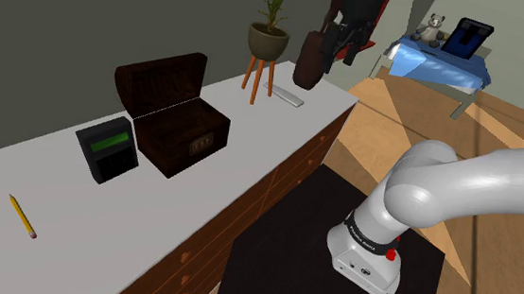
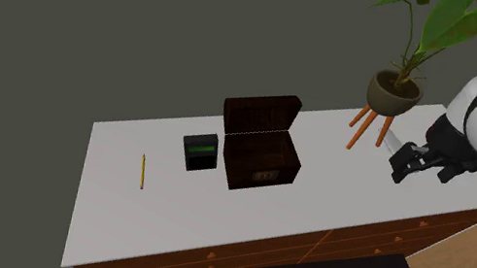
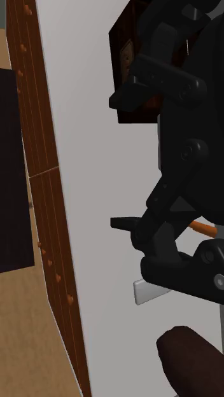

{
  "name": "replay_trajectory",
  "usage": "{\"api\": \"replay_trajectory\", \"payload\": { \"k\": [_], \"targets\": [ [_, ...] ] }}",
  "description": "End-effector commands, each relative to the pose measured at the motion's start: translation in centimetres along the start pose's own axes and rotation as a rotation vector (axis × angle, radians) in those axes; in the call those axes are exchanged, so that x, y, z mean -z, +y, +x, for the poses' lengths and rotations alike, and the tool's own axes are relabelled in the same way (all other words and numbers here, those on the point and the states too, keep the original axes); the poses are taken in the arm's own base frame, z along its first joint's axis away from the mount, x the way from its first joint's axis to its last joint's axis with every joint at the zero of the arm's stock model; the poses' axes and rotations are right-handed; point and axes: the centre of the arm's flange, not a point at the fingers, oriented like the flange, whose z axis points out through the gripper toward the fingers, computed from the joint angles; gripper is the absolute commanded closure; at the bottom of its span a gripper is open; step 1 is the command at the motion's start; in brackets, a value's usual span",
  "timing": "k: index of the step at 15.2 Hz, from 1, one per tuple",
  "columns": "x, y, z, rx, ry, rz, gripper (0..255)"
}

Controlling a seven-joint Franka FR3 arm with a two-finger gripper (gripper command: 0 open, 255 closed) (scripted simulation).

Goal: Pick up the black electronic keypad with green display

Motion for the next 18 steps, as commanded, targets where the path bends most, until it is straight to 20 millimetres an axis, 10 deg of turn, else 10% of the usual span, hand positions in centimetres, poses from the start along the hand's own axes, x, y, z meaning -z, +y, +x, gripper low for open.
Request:
{"api": "replay_trajectory", "payload": {
  "k": [1, 18],
  "targets": [
    [0.0, 0.0, 0.0, 0.000, 0.000, 0.000, 0],
    [-6.7, -19.3, 6.4, -0.404, -0.059, 0.067, 0]
  ]
}}
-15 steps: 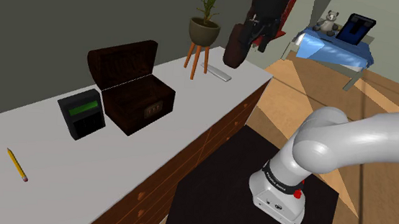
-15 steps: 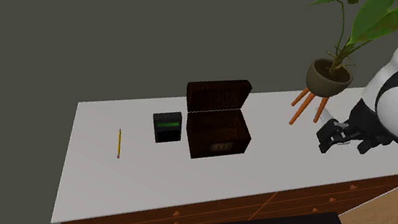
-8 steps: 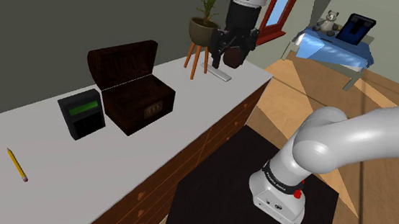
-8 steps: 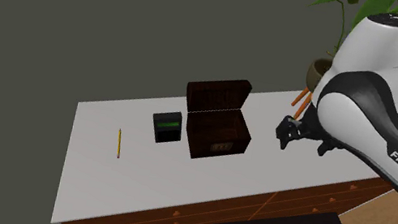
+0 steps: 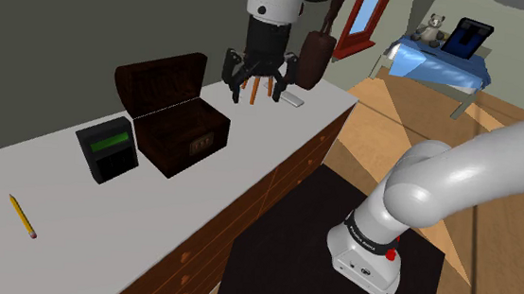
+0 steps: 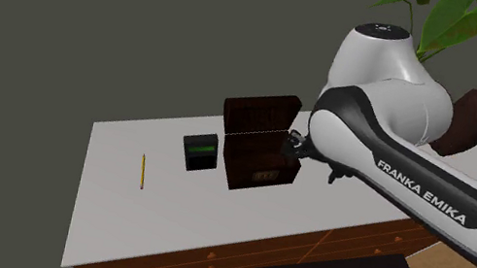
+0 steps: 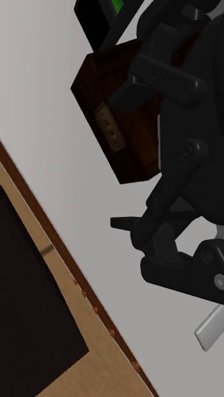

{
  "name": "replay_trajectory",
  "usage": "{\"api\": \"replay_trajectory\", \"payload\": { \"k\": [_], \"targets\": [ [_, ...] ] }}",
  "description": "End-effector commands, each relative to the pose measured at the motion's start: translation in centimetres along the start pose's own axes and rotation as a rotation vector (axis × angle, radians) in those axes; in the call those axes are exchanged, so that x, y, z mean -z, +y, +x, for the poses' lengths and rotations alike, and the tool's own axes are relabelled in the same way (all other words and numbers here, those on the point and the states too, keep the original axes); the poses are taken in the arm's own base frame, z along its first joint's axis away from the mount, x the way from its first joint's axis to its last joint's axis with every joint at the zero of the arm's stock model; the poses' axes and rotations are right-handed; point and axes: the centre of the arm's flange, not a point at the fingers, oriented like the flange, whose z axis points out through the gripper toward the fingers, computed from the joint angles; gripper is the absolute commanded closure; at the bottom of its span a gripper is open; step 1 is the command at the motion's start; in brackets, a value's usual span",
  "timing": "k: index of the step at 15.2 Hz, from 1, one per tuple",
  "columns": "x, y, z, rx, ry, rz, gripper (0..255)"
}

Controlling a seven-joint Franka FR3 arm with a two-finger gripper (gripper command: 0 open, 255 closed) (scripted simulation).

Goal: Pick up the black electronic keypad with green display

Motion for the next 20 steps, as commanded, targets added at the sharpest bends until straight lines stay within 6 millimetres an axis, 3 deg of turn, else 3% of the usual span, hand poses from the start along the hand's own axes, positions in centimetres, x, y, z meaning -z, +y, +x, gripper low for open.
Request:
{"api": "replay_trajectory", "payload": {
  "k": [1, 10, 20],
  "targets": [
    [-1.1, -2.2, 0.5, -0.052, -0.008, 0.009, 0],
    [-4.7, -12.6, 3.5, -0.266, -0.039, 0.045, 0],
    [-8.4, -23.3, 9.3, -0.503, -0.074, 0.084, 0]
  ]
}}
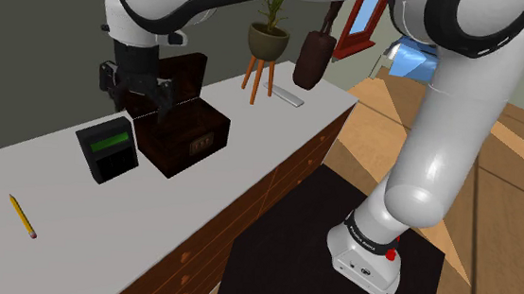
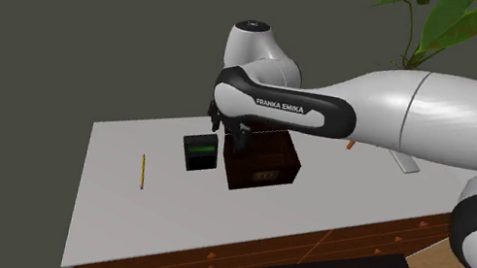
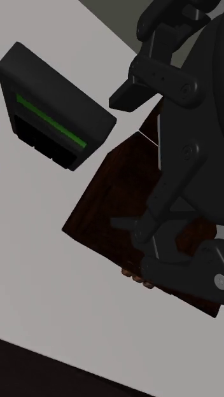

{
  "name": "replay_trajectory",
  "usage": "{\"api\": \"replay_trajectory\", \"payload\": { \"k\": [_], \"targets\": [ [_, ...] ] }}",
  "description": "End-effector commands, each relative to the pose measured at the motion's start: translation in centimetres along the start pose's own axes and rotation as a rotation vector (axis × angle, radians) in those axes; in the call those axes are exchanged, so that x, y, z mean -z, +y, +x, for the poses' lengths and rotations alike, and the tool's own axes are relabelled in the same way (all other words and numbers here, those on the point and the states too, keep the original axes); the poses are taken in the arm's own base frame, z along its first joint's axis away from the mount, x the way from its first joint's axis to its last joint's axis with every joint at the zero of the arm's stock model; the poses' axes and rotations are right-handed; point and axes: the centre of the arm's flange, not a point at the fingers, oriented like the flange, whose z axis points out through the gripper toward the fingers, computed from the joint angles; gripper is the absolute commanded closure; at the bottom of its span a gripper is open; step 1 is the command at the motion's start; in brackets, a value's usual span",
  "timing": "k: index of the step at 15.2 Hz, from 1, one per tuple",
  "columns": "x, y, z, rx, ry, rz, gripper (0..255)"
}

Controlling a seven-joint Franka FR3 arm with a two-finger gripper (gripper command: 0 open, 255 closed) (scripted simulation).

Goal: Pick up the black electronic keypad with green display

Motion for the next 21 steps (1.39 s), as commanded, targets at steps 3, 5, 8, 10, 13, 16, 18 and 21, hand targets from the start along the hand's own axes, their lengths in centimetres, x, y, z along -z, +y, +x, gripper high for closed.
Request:
{"api": "replay_trajectory", "payload": {
  "k": [3, 5, 8, 10, 13, 16, 18, 21],
  "targets": [
    [-1.5, -3.3, 0.6, -0.069, -0.009, 0.011, 0],
    [-2.6, -3.3, 0.7, -0.069, -0.009, 0.011, 0],
    [-4.1, -3.3, 0.9, -0.069, -0.009, 0.011, 0],
    [-5.0, -3.3, 1.0, -0.069, -0.009, 0.011, 0],
    [-5.0, -3.0, 1.0, -0.069, -0.009, 0.011, 255],
    [-5.0, -2.9, 1.2, -0.069, -0.009, 0.011, 255],
    [-5.0, -3.0, 1.5, -0.069, -0.009, 0.011, 255],
    [-5.0, -3.3, 1.0, -0.069, -0.009, 0.011, 255]
  ]
}}
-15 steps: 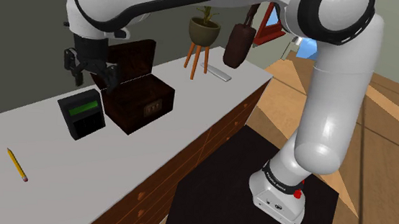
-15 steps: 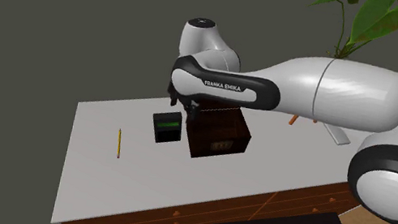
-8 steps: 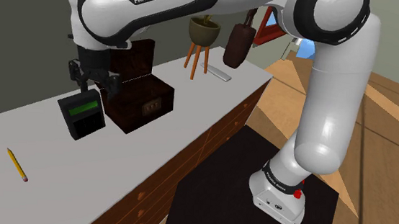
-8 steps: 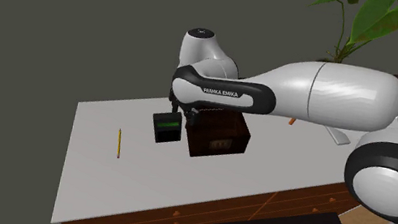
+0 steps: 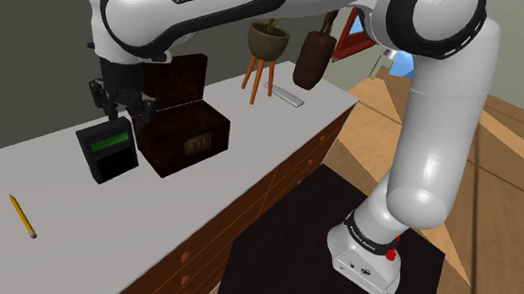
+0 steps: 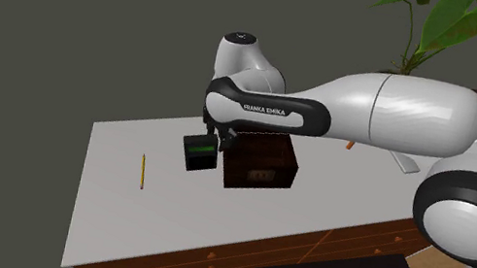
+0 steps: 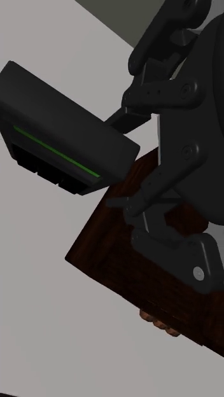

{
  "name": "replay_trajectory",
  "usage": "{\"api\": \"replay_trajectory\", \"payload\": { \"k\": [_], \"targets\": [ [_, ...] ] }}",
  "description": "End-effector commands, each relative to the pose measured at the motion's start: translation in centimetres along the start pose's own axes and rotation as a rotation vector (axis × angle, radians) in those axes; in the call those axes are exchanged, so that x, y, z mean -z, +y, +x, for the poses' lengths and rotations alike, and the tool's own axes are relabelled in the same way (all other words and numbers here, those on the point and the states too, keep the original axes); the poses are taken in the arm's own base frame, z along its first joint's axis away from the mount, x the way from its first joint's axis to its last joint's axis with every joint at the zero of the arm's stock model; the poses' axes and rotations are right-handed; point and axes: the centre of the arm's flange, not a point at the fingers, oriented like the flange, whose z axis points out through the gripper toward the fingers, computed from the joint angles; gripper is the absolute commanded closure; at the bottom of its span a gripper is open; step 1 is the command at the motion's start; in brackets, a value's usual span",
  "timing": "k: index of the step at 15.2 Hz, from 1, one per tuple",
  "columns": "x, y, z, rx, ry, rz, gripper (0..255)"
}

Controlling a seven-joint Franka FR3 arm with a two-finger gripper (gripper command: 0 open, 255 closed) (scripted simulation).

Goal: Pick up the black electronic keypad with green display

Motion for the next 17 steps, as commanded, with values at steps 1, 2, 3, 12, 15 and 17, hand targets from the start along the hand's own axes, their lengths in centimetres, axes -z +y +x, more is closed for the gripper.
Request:
{"api": "replay_trajectory", "payload": {
  "k": [1, 2, 3, 12, 15, 17],
  "targets": [
    [-0.3, 0.0, 0.6, -0.008, 0.001, -0.010, 255],
    [0.2, -0.1, 0.5, -0.008, 0.001, -0.010, 255],
    [0.7, -0.1, 0.4, -0.008, 0.001, -0.010, 255],
    [5.4, -0.2, -0.1, -0.008, 0.001, -0.010, 255],
    [7.0, -0.3, -0.3, -0.008, 0.001, -0.010, 255],
    [7.1, -0.3, -0.3, -0.008, 0.001, -0.010, 255]
  ]
}}
